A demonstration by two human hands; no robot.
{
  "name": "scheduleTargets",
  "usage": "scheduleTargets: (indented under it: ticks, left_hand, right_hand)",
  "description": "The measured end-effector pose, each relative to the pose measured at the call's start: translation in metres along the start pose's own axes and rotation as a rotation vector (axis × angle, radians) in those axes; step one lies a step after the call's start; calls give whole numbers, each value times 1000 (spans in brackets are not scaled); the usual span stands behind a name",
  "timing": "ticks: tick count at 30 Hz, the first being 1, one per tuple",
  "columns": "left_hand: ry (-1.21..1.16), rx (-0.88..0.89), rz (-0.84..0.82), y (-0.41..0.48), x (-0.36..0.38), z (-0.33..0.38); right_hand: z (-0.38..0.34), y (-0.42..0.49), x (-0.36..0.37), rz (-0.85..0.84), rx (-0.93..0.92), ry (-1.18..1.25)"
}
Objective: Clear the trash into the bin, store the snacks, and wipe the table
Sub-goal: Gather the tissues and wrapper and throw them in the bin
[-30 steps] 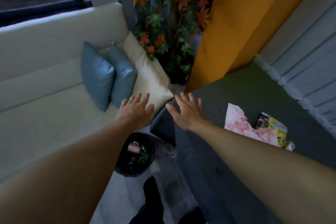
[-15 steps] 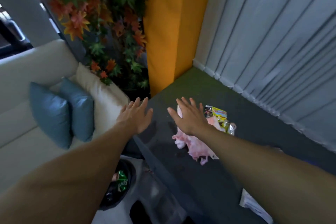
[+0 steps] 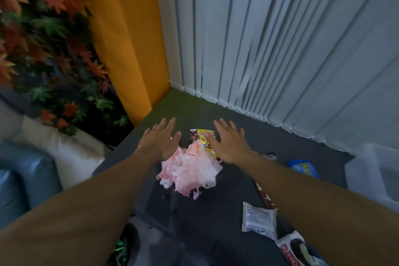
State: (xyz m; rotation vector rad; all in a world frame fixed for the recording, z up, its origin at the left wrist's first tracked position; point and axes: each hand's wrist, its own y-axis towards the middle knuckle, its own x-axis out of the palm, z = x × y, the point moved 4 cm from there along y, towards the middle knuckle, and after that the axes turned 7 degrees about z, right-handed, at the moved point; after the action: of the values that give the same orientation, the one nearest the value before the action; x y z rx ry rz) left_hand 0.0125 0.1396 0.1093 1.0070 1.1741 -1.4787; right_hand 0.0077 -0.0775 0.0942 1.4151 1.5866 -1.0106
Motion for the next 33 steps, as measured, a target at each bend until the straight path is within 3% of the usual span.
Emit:
scheduleTargets:
  ticks: [15,33]
  left_hand:
    - [25,102,-22,23,21,76]
    - [-99,-34,-208,42,92,10]
  right_hand:
    - [86,-10,-21,21,98,92]
    - [78,14,39,-76,156,143]
